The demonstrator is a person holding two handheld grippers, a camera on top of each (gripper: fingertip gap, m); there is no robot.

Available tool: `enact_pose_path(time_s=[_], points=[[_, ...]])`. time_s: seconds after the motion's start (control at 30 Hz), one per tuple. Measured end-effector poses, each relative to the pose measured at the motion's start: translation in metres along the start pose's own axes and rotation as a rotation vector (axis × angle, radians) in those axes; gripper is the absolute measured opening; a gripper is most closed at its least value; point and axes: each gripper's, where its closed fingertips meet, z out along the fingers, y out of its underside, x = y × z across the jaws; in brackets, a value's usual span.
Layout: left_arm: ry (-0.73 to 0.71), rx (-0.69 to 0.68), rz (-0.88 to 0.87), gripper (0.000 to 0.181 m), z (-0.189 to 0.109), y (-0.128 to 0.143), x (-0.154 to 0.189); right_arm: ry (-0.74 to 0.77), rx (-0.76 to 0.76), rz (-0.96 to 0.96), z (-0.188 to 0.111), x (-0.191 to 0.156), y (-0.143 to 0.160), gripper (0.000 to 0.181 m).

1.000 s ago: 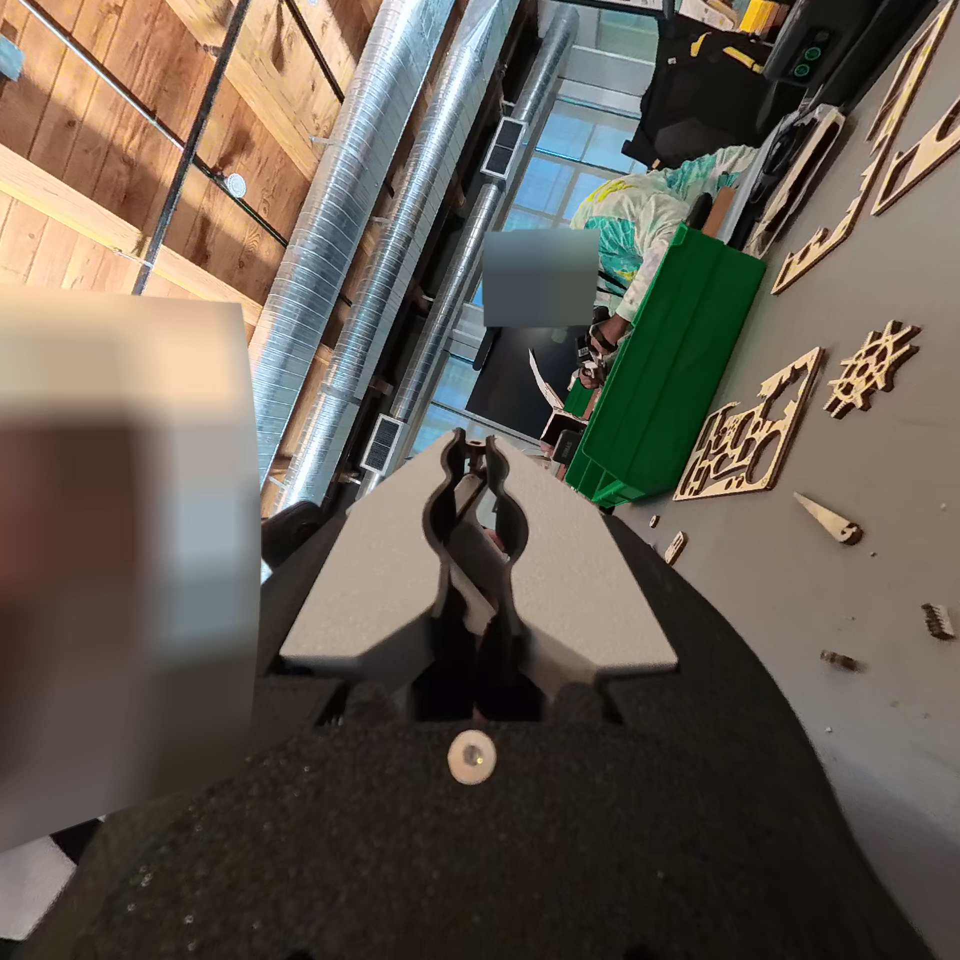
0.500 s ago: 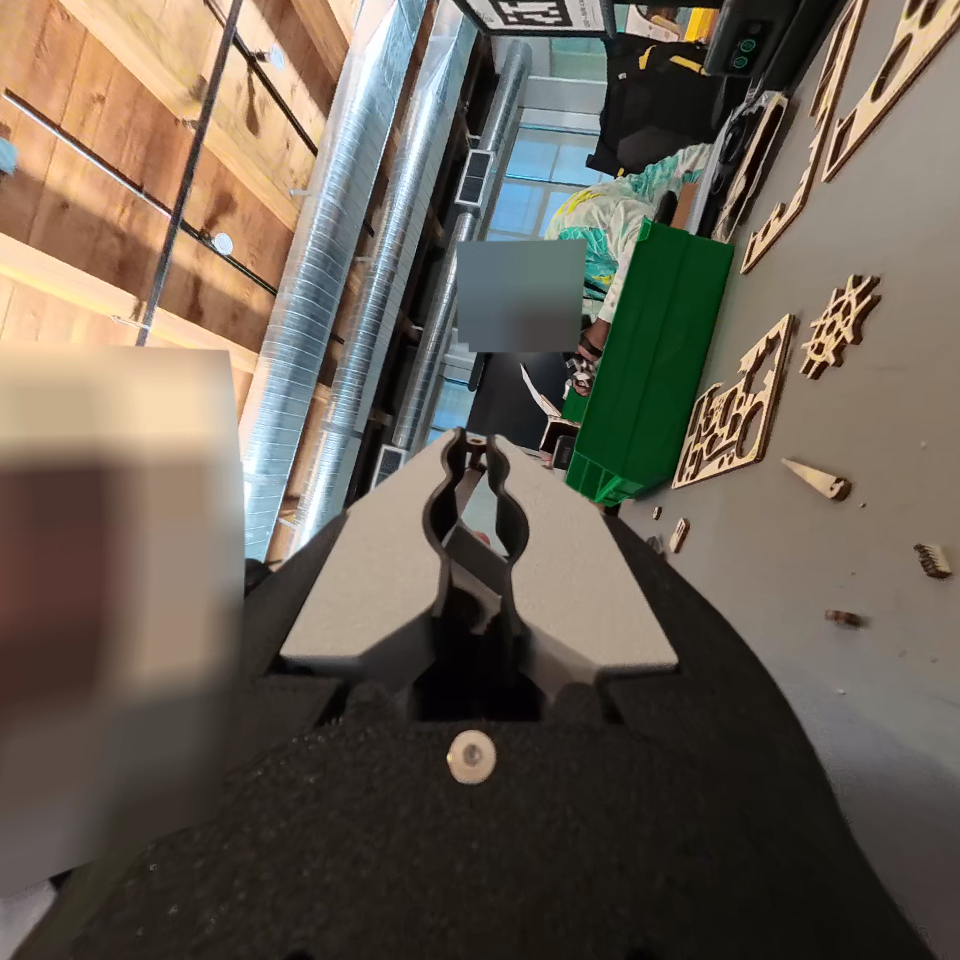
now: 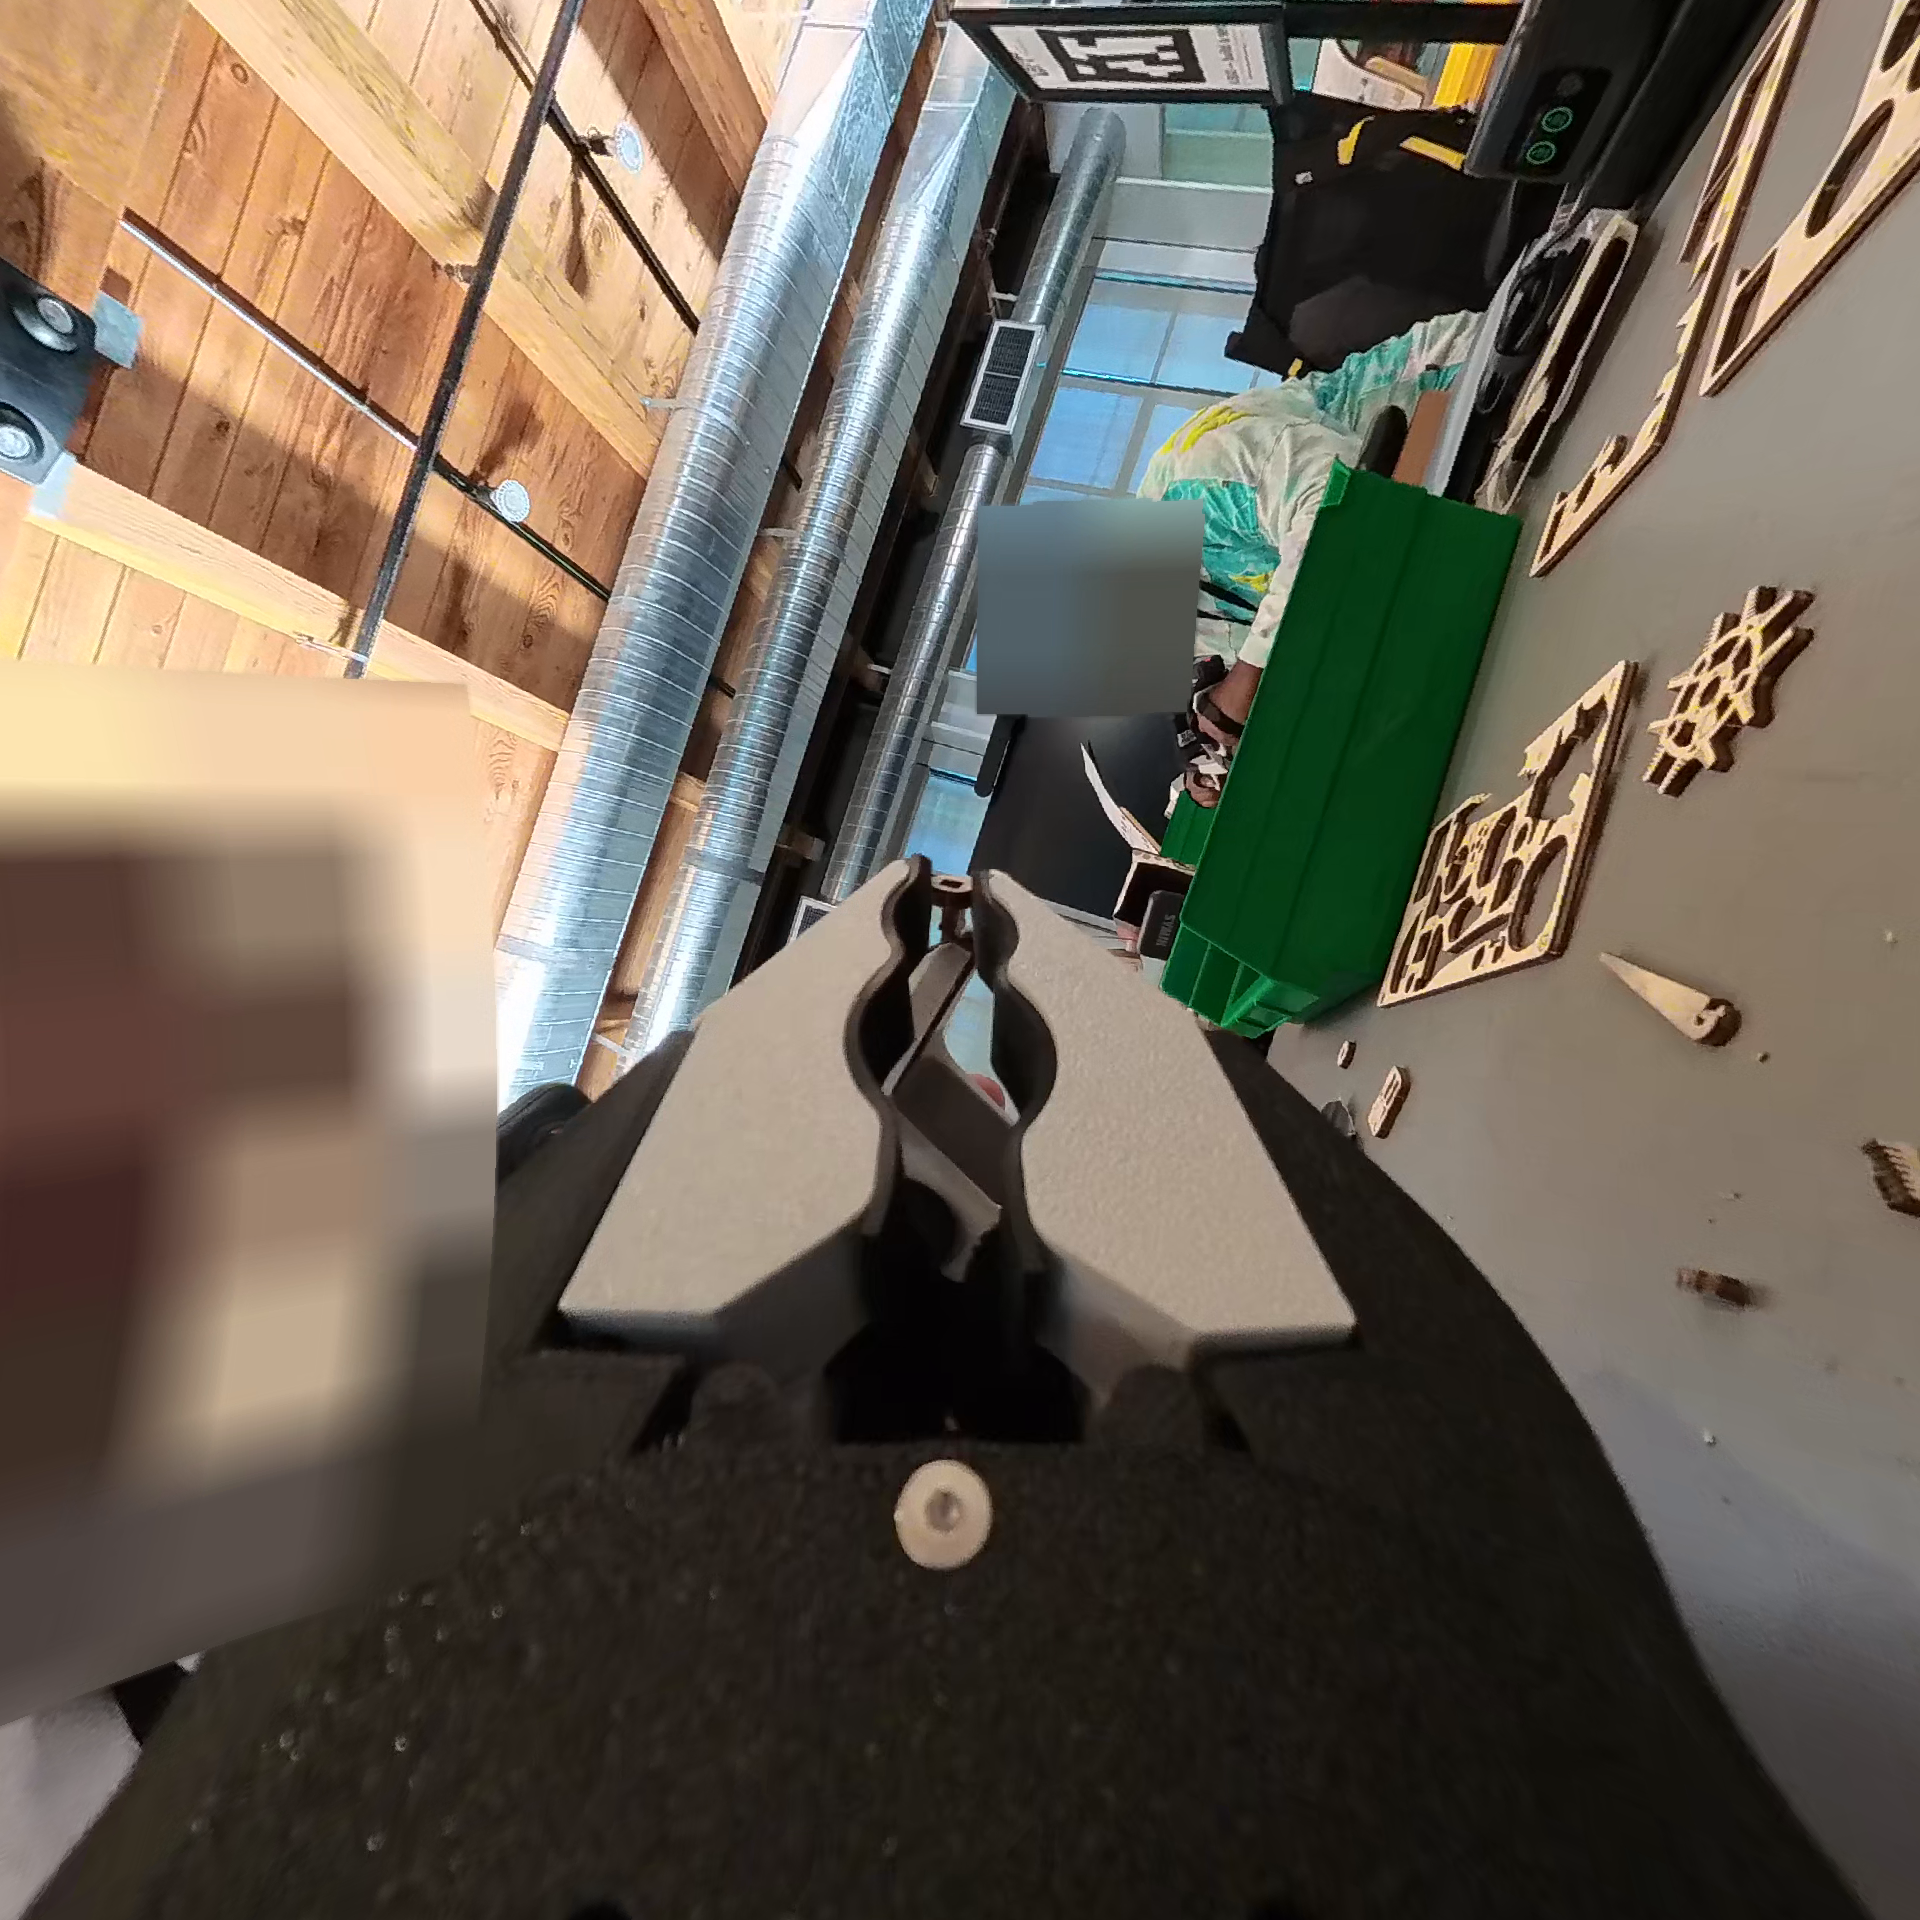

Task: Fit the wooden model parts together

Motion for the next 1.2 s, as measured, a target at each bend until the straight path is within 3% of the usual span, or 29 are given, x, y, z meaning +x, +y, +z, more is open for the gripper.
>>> enact_pose_path(time_s=[0.93,1.1,1.2], points=[[0.027,-0.021,-0.025,0.000,0.0002,0.0039,-0.0010,0.023,-0.041,-0.015,0.0002,0.0037,0.0022,0.006],[0.091,-0.011,0.009,0.000,-0.0028,0.0013,-0.0003,0.061,-0.148,-0.208,-0.0010,-0.0003,0.0044,0.005],[0.088,-0.006,0.036,0.000,-0.0041,0.0009,-0.0008,0.061,-0.183,-0.229,0.0006,-0.0027,0.0065,0.006]])
